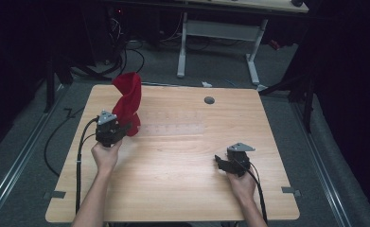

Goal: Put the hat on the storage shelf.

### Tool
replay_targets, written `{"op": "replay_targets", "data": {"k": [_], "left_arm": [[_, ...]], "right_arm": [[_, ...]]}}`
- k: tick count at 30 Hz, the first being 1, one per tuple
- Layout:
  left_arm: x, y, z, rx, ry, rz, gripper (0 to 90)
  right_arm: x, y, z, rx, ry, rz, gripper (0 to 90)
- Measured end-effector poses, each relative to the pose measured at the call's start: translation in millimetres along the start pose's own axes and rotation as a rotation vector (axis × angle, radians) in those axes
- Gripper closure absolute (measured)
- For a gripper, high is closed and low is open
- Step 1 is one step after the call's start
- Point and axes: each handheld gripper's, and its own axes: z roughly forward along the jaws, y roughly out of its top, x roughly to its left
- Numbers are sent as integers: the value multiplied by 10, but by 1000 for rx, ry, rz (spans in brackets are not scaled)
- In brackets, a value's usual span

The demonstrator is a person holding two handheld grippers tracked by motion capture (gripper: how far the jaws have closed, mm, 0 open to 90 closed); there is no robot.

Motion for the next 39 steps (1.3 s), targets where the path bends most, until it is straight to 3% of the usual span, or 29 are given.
{"op": "replay_targets", "data": {"k": [10, 22, 25, 34, 39], "left_arm": [[73, 11, -52, -11, 29, -16, 622], [111, 11, -140, -14, 77, 34, 395], [91, 22, -180, -11, 73, 48, 375], [45, 62, -282, -12, 56, 38, 356], [64, 76, -376, -26, 54, 16, 356]], "right_arm": [[6, -2, -2, 0, 1, -4, 391], [8, -2, -2, -1, 0, -4, 391], [8, -2, -2, -1, 1, -3, 391], [8, -2, -2, -1, 1, -3, 391], [8, -2, -2, 0, 0, -3, 391]]}}
